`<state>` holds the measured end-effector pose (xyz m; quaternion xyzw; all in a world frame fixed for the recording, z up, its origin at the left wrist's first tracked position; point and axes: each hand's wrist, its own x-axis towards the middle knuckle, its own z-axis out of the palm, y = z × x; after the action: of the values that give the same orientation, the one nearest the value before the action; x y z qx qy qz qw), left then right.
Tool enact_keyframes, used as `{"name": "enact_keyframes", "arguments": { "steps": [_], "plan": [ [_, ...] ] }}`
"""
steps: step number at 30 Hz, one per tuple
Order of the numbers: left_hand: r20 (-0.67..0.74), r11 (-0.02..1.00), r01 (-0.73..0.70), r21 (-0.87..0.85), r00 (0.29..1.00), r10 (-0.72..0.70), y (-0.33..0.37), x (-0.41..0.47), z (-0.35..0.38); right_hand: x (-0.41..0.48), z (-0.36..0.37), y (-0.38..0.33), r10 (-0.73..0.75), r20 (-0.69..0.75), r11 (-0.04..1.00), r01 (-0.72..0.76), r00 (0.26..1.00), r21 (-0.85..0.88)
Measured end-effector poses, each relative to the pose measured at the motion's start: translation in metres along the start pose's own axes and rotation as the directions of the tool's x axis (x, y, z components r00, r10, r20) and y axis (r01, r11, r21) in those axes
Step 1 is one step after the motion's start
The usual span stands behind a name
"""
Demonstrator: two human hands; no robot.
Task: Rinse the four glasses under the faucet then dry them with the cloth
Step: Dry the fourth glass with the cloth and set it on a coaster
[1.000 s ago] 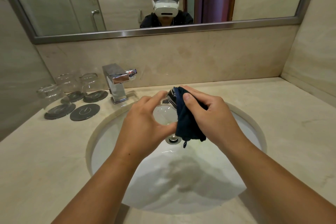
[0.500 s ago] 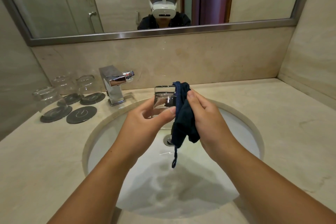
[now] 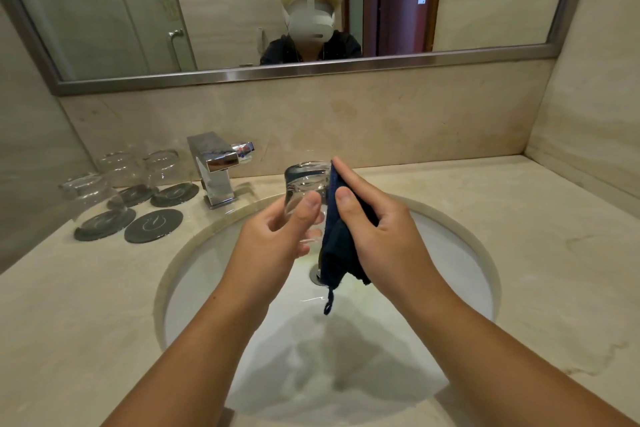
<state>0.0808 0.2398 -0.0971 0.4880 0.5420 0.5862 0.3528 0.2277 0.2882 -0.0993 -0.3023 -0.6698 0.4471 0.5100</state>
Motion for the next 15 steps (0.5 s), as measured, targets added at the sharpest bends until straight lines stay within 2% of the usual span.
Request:
{"name": "enact_keyframes", "arguments": {
  "steps": [4, 9, 12, 15],
  "plan": [
    [-0.076, 0.989, 0.007, -0.15, 0.997, -0.018, -0.0001, 0.0033, -0.0016, -0.0027, 0.003, -0.001, -0.056, -0.008, 0.997, 0.056, 0.998, -0.047],
    [-0.017, 0.996, 0.007, -0.087, 1.0, -0.009, -0.0028, 0.004, -0.0019, -0.0053, 0.0029, 0.0, -0.151, -0.018, 0.981, 0.148, 0.988, -0.128],
    [0.011, 0.998, -0.012, -0.055, 1.0, 0.012, -0.002, 0.0034, -0.005, -0.0042, 0.0016, 0.0007, -0.123, -0.024, 0.99, 0.121, 0.992, -0.075],
    [0.058, 0.998, -0.02, -0.059, 0.998, 0.024, -0.0011, 0.0019, -0.0062, 0.0004, -0.001, 0.0032, -0.026, -0.037, 1.0, 0.026, 0.999, 0.015]
  ]
}}
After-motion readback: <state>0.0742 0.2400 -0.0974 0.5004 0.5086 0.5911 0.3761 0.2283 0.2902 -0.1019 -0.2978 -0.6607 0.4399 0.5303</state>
